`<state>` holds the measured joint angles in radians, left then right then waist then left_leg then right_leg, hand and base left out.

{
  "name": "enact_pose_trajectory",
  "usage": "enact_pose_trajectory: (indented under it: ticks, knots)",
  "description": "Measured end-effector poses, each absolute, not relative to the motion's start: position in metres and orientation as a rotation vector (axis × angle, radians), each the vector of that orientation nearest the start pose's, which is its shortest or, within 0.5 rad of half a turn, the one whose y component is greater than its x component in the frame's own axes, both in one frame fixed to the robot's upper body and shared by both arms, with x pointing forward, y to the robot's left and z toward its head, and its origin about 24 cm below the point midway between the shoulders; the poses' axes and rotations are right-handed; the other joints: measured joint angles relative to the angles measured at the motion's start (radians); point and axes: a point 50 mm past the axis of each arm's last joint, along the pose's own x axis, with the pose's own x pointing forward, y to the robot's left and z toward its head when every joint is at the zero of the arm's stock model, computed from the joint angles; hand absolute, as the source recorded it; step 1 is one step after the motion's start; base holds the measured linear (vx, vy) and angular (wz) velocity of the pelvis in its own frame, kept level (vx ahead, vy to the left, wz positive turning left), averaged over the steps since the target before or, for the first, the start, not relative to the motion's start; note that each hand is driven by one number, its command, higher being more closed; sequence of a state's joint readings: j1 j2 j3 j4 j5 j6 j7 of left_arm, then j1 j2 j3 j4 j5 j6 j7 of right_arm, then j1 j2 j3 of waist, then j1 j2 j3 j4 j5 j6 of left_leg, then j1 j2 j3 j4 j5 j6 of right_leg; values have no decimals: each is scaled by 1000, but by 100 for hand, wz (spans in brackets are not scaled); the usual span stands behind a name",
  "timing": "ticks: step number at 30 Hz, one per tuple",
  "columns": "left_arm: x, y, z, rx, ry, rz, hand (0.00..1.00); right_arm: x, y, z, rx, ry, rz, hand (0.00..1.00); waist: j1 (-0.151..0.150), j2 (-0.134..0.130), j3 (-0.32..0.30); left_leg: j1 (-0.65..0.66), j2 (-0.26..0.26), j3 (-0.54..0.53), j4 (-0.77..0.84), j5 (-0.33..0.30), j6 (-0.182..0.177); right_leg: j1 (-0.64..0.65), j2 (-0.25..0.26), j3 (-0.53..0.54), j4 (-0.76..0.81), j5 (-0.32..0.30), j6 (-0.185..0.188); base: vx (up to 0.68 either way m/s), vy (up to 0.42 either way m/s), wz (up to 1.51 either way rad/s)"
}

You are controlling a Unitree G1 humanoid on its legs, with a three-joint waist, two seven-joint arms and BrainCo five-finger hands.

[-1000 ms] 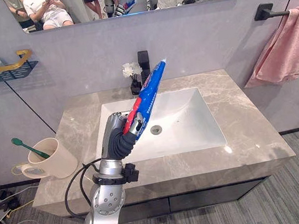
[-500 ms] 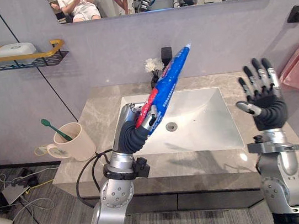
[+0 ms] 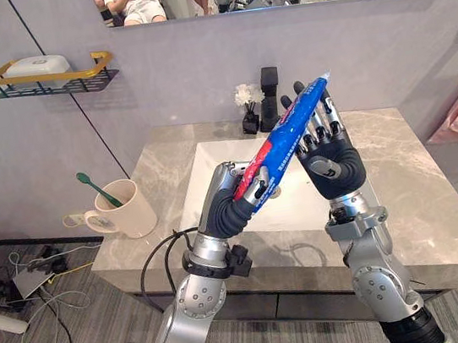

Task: Organize washtable

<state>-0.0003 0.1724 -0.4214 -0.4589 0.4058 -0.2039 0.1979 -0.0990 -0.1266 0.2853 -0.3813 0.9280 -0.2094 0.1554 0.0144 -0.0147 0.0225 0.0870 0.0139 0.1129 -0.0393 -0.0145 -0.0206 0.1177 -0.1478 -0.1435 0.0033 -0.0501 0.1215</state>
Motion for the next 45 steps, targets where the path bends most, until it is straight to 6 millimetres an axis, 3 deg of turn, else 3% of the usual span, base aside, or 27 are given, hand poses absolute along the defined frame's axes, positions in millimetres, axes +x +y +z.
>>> enact_pose_trajectory:
  ticks: [25, 45]
  knots:
    - [207, 62, 141, 314, -712, -205, 100, 233, -76, 172, 1184, -516, 614, 0, 0, -9, -4, 13, 1, -1, -52, 36, 0, -1, 4, -14, -8, 8, -4, -7, -5, 1]
    - [213, 62, 131, 332, -678, -216, 100, 235, -89, 171, 1112, -555, 526, 0, -1, -11, -5, 15, 2, 0, -52, 38, 0, -1, 5, -14, -8, 9, -4, 0, 0, 0]
